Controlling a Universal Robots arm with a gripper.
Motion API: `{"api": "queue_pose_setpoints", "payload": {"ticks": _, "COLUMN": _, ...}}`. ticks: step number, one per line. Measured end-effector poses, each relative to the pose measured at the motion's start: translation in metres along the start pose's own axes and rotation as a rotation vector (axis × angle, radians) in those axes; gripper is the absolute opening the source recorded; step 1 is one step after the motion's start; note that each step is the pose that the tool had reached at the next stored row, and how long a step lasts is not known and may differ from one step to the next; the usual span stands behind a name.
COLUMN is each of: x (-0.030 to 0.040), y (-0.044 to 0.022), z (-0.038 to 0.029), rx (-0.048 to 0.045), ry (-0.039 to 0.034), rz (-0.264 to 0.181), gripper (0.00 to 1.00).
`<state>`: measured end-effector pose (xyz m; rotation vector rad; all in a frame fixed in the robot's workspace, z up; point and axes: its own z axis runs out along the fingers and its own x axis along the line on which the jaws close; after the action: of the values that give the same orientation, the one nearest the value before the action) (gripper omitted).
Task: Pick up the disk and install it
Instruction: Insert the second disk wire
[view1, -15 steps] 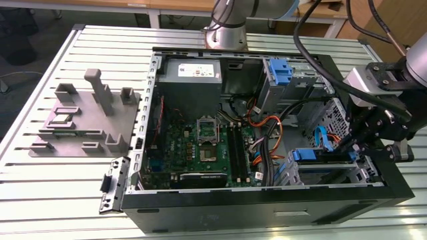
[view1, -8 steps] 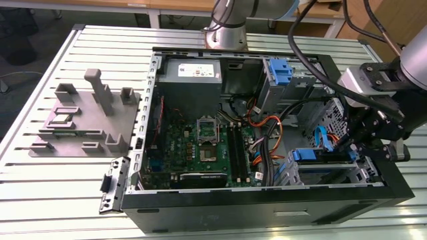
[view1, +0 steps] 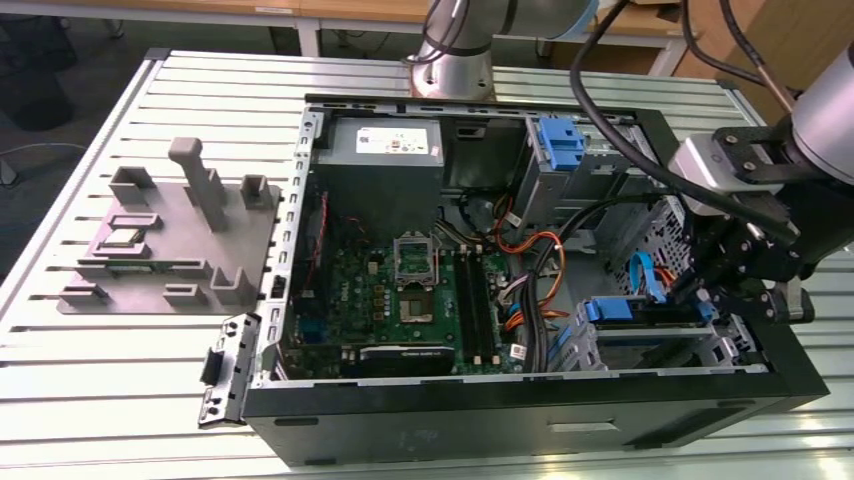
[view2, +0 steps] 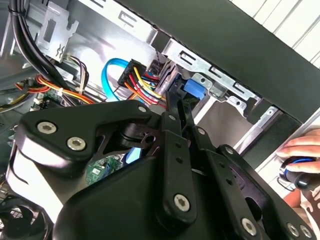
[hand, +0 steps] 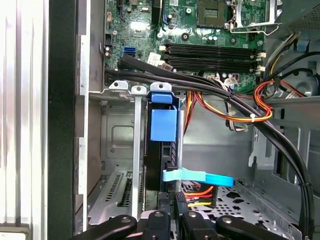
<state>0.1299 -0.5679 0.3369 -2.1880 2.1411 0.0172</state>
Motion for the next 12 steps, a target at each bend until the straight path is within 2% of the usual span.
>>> {"api": "queue_pose_setpoints", "payload": {"ticks": 2, "x": -0.0004, "y": 0.0003, "z": 0.0002, "rx": -0.0001, "ry": 0.0079, "rz": 0.000, "gripper": 0.16}}
{"api": "queue_pose_setpoints", "payload": {"ticks": 8, "x": -0.0033, "y": 0.0020, "z": 0.0013, "rx": 0.0000, "ry": 0.0104, "rz": -0.001, "gripper": 0.16}}
{"api": "queue_pose_setpoints", "payload": {"ticks": 12, "x": -0.0040, "y": 0.0021, "z": 0.0019, "rx": -0.0002, "ry": 0.0204, "rz": -0.001, "gripper": 0.16}}
